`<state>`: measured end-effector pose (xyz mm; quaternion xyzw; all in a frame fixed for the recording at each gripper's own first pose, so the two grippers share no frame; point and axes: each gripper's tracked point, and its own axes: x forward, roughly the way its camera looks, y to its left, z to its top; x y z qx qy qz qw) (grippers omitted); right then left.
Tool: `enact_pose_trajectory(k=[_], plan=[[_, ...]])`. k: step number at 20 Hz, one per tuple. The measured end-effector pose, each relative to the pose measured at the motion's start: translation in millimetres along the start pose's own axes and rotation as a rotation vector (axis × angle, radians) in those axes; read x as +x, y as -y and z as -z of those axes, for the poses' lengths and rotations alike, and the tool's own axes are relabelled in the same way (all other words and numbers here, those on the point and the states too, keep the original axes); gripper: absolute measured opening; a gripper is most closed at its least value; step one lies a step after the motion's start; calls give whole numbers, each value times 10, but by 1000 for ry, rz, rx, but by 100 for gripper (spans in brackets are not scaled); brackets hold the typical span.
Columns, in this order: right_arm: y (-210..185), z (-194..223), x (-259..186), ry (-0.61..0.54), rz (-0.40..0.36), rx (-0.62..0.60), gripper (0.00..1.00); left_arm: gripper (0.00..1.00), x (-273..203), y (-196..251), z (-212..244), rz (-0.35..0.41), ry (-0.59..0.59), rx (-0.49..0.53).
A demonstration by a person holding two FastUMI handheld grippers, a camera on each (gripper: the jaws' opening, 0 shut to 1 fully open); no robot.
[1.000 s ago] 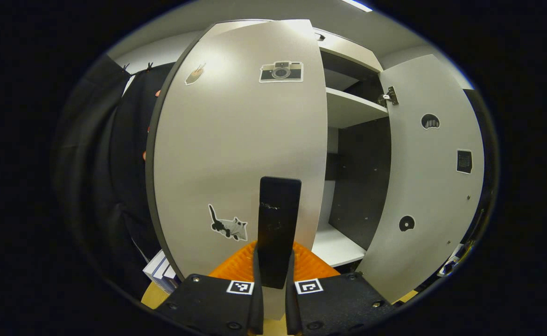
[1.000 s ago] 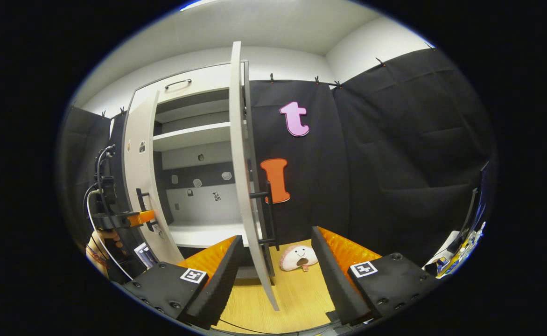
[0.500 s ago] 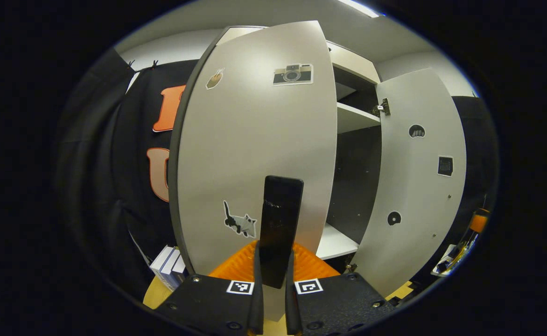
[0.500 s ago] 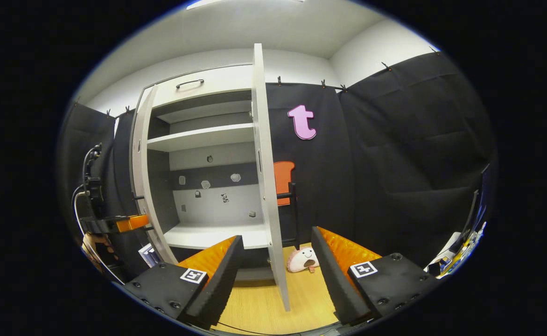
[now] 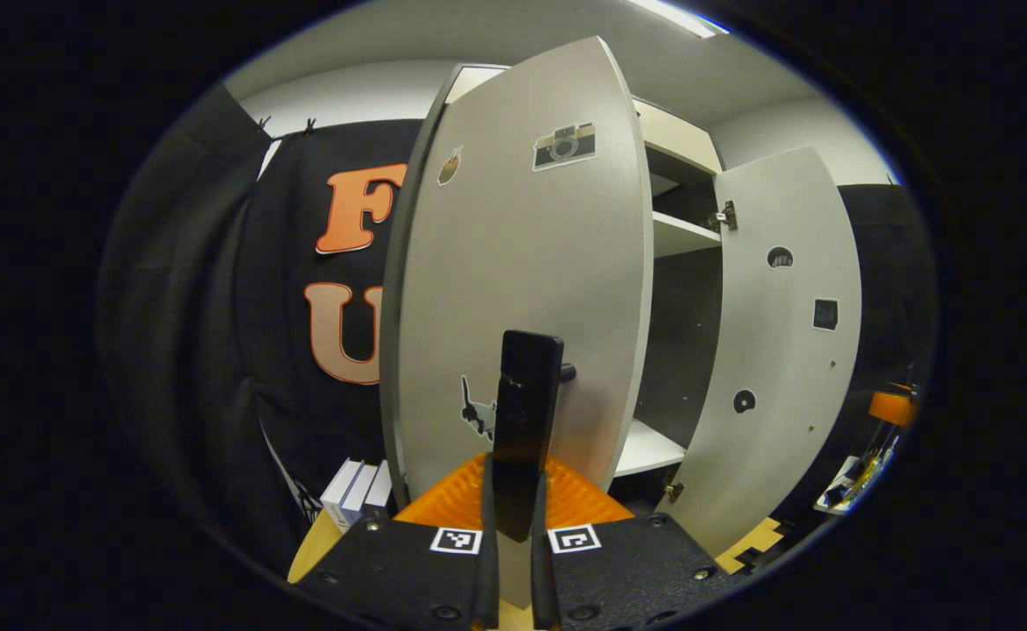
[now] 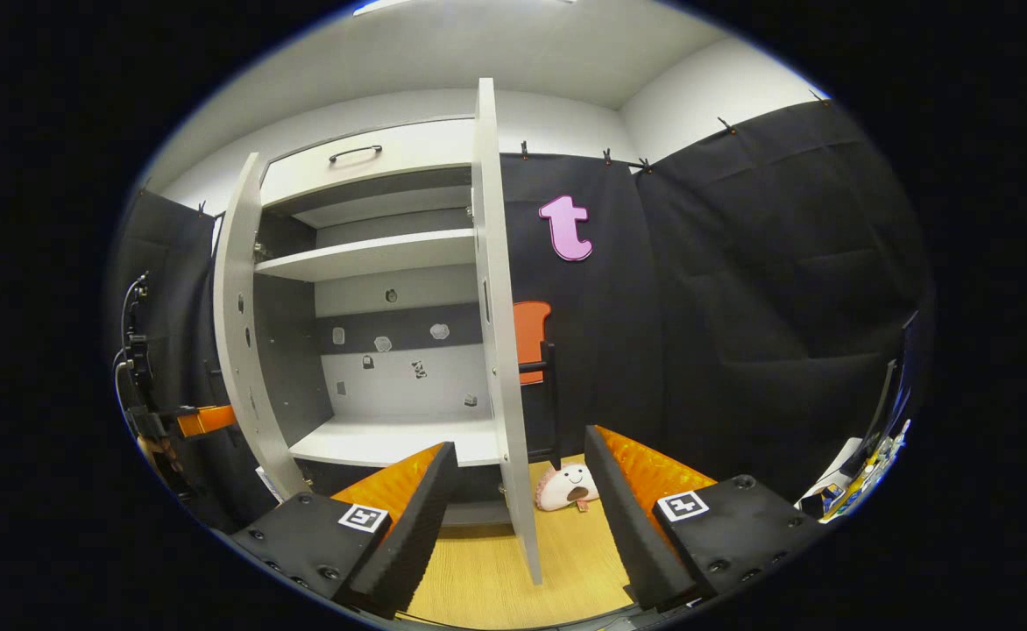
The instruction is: Open the right door of the double-door shoe cabinet with the right hand, and open the left door with the left hand.
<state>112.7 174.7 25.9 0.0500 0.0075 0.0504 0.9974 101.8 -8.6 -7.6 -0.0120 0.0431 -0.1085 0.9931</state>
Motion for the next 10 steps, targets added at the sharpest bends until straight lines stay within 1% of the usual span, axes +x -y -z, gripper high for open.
enact_pose_trajectory(k=[1, 7, 10], plan=[[-8, 10, -5, 0, 0, -1, 96, 12, -21, -35, -5, -7, 1, 7], [-7, 19, 23, -3, 9, -2, 96, 11, -140, -301, -42, -47, 8, 29], [-15, 24, 39, -2, 16, -3, 96, 10, -215, -496, -46, -92, 8, 39]])
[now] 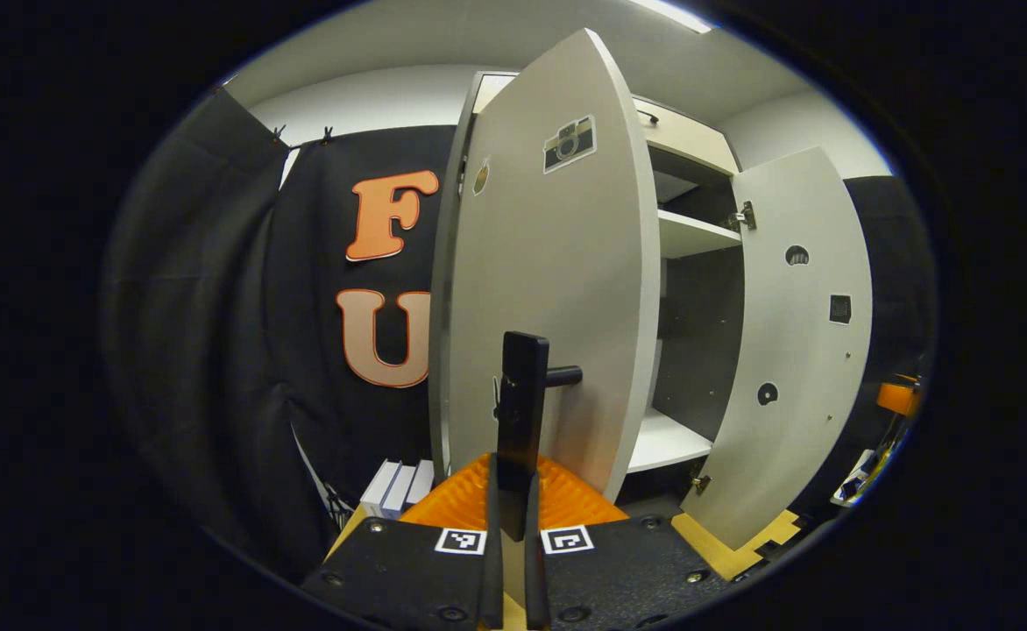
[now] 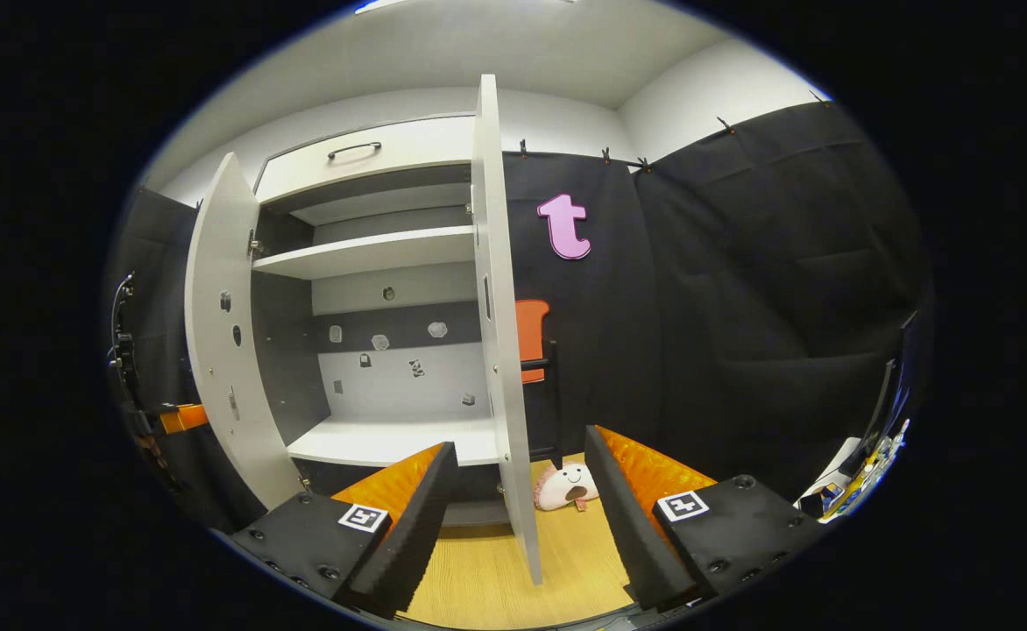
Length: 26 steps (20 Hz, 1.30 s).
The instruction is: Open the right door of the double-door shoe cabinet with the right hand, and open the left door with the left hand.
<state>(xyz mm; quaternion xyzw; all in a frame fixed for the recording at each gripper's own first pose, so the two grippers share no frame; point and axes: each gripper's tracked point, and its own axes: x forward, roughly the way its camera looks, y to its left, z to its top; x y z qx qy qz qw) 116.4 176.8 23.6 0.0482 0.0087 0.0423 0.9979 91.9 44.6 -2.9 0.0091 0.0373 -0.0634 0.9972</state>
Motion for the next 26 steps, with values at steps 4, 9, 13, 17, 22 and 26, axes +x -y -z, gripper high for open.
enact_pose_trajectory(k=[4, 9, 13, 17, 22, 26], plan=[[-54, 31, 58, -8, -5, 5, 96, 5, -117, -380, -17, -110, 3, 45], [-235, 60, 150, -20, -40, 7, 96, 3, -212, -730, -30, -183, 8, 34], [-316, 51, 187, -16, -58, -9, 96, 0, -225, -783, -74, -160, 9, -9], [-328, 70, 215, -25, -60, -11, 96, 2, -258, -794, -85, -162, 8, -3], [-251, 52, 211, -19, -51, -7, 89, 0, -483, -628, -162, -138, 23, -15], [-199, 32, 208, -13, -52, -6, 89, 0, -720, -494, -281, -138, 42, -10]])
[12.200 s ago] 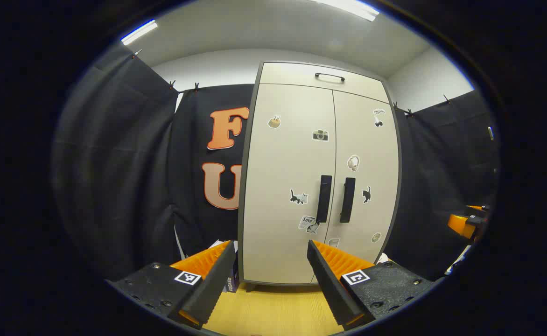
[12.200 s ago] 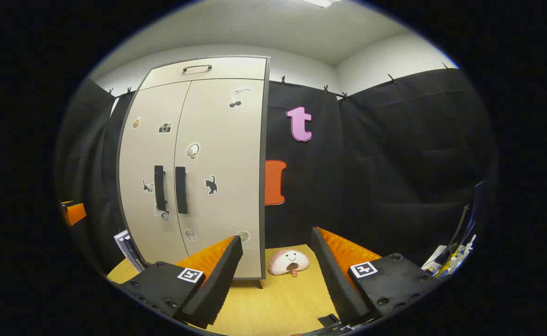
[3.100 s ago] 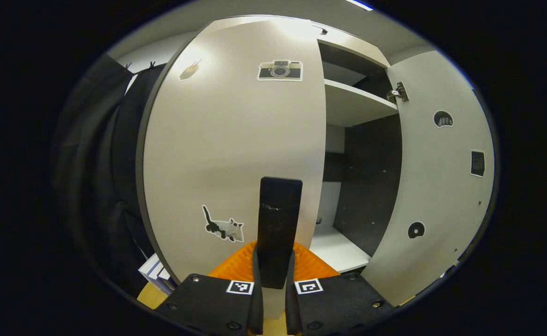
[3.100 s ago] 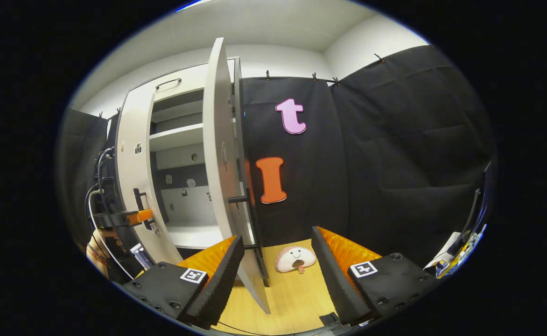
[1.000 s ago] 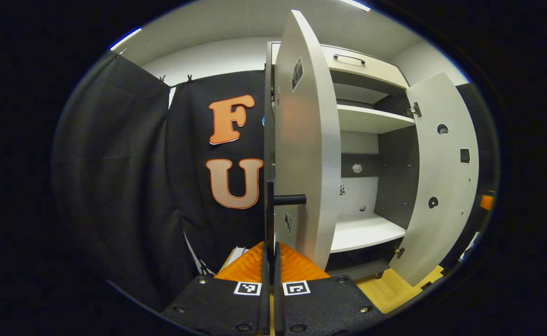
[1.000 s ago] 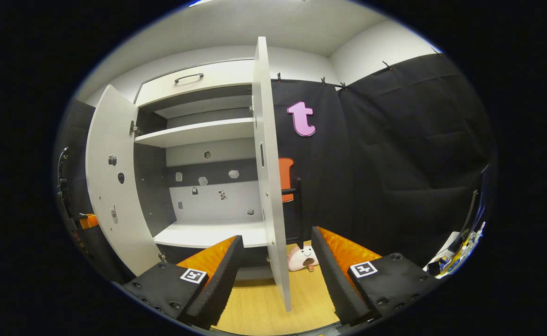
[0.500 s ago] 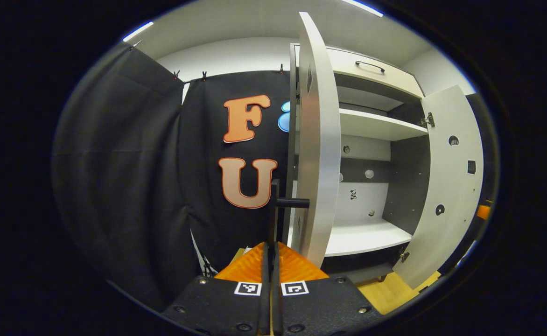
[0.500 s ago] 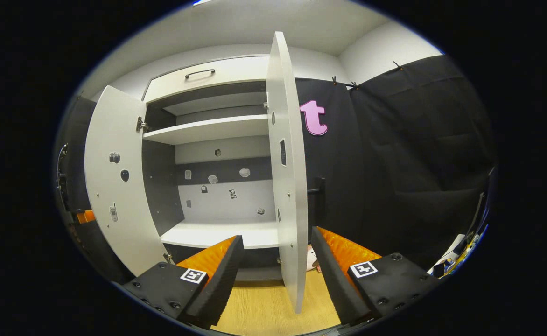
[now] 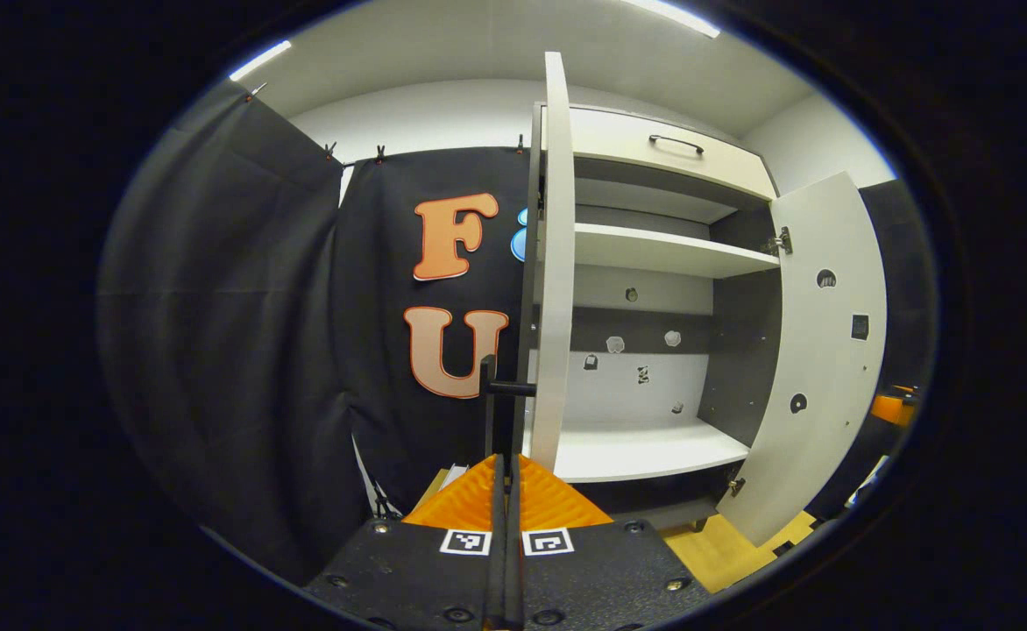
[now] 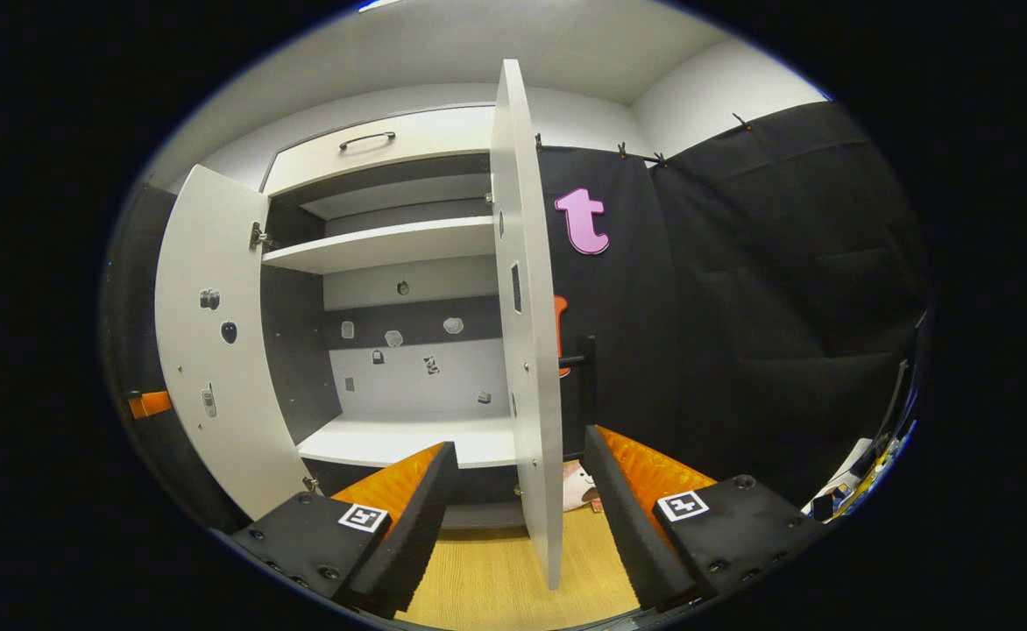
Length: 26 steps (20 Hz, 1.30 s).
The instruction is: Open the right door of the double-door shoe cabinet with the right hand, and open the left door with the left hand.
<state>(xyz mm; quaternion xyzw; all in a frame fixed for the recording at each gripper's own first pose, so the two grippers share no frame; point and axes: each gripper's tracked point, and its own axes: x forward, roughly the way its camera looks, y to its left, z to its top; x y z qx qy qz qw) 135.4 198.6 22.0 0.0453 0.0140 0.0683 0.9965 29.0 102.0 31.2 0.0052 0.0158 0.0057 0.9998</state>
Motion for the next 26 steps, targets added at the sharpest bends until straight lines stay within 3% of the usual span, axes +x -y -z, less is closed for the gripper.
enact_pose_trajectory(k=[4, 6, 9, 11, 12, 15, 17, 20, 21, 25, 26], plan=[[48, -3, -33, 1, 0, -14, 89, 1, -215, 93, -14, -23, -14, 1], [79, -11, -48, 3, 0, -22, 89, 9, -293, 186, -33, -17, -12, -6], [118, -52, -62, 14, 3, -31, 89, 38, -414, 274, -4, -9, -14, -9], [130, -52, -71, 15, 2, -32, 89, 37, -467, 257, -8, -30, -11, -6], [136, -50, -76, 14, 1, -33, 96, 43, -488, 266, -11, -36, -9, -9], [144, -53, -84, 15, -1, -37, 96, 59, -543, 274, -68, -51, 4, 0], [126, -59, -95, 17, -5, -40, 96, 59, -575, 238, -103, -65, 15, 12], [113, -66, -97, 21, -7, -44, 96, 71, -593, 224, -106, -73, 22, 22], [106, -61, -104, 20, -8, -44, 96, 70, -606, 207, -110, -78, 22, 23], [86, -47, -122, 19, -11, -43, 96, 81, -622, 191, -116, -82, 25, 17], [81, -53, -121, 20, -11, -43, 96, 79, -617, 181, -129, -83, 27, 18]])
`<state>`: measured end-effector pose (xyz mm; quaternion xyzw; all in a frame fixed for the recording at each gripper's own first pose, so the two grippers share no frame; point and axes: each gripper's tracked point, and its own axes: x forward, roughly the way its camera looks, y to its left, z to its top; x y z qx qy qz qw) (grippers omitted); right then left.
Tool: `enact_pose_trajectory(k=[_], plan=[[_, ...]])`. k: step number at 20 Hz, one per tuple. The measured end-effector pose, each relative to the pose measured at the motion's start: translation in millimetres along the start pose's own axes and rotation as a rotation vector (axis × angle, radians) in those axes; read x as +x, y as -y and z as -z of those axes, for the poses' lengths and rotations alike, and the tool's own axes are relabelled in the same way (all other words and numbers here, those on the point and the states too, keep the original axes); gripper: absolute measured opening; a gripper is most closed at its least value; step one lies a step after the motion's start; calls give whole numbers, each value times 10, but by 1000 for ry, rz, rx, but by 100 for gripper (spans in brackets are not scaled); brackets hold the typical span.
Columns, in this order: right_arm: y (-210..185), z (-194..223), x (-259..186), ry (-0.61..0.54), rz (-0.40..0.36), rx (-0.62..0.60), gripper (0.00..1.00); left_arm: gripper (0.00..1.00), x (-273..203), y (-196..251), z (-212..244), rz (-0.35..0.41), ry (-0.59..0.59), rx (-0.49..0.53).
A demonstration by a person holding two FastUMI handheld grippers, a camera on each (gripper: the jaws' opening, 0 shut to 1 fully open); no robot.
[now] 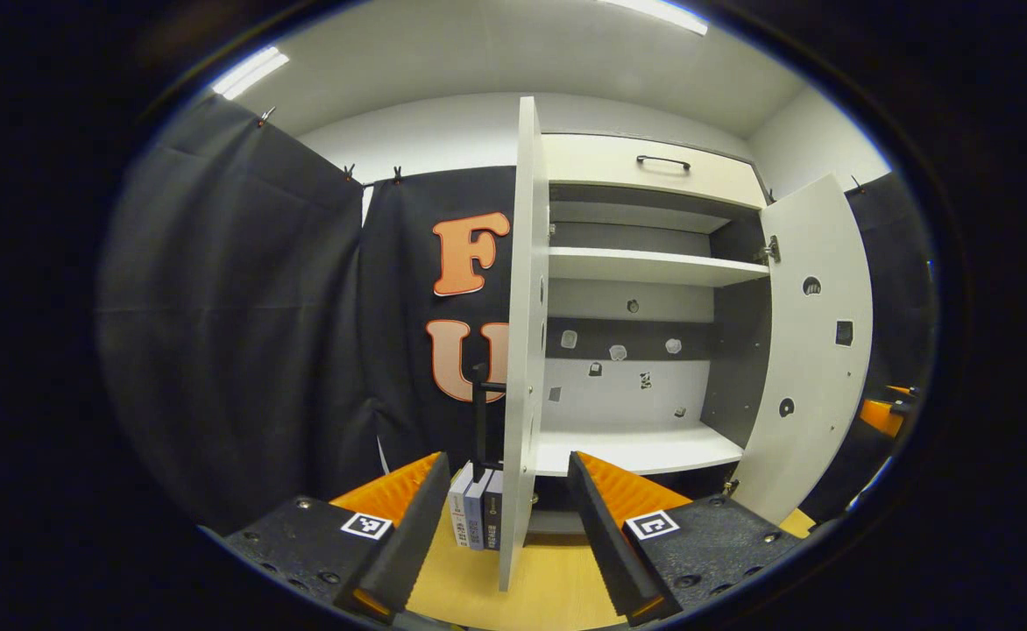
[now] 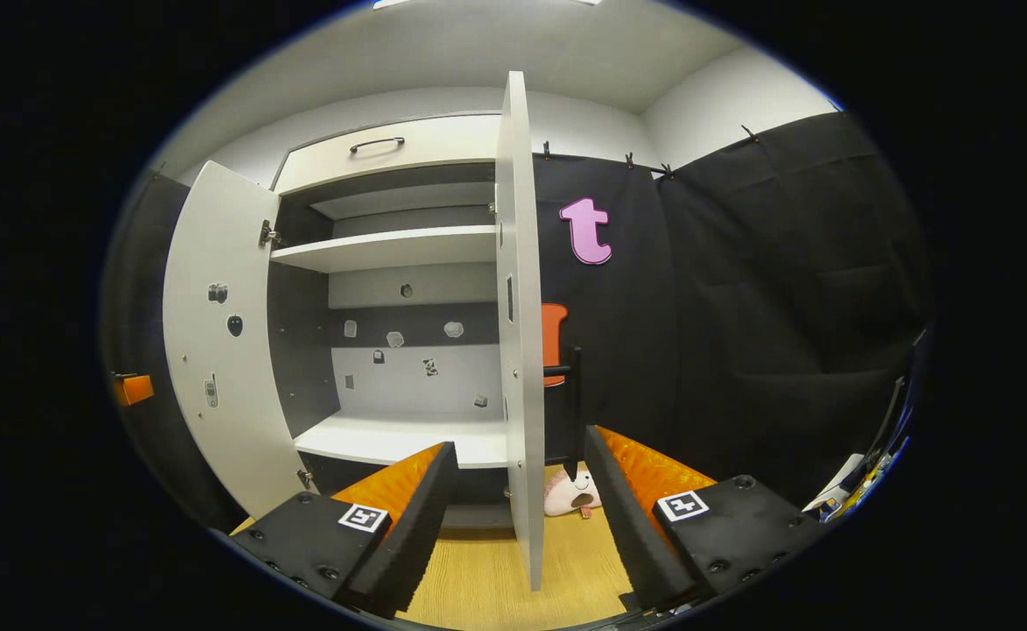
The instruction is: Open the right door of the double-door shoe cabinet with the right hand, and open the left door with the left hand.
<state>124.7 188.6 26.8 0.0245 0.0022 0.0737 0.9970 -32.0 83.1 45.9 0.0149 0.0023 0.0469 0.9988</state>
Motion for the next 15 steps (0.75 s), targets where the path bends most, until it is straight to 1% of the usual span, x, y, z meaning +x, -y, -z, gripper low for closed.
enact_pose_trajectory(k=[1, 2, 5, 10, 11, 12, 13, 15], plan=[[1, -4, -2, 1, 0, -1, 96, 82, -3, -1, -13, 1, 3, 1], [6, -5, -12, 3, 3, -2, 96, 87, -2, -1, -13, 1, 6, 4], [-12, -2, -24, 3, -1, 1, 96, 94, -14, 3, -34, 0, 13, 6], [-27, 8, -45, 3, -1, 0, 96, 95, 2, 7, -17, 6, 10, 11], [-33, 14, -53, 3, -1, 0, 96, 93, 5, 4, -19, 7, 9, 12], [-33, 15, -50, 2, 1, 1, 96, 95, 8, -5, -24, 6, 9, 13], [-33, 21, -52, 2, 1, 1, 96, 93, 12, -14, -30, 4, 12, 11], [-43, 11, -66, 1, 2, 4, 96, 93, 17, -21, -49, 1, 16, 6]])
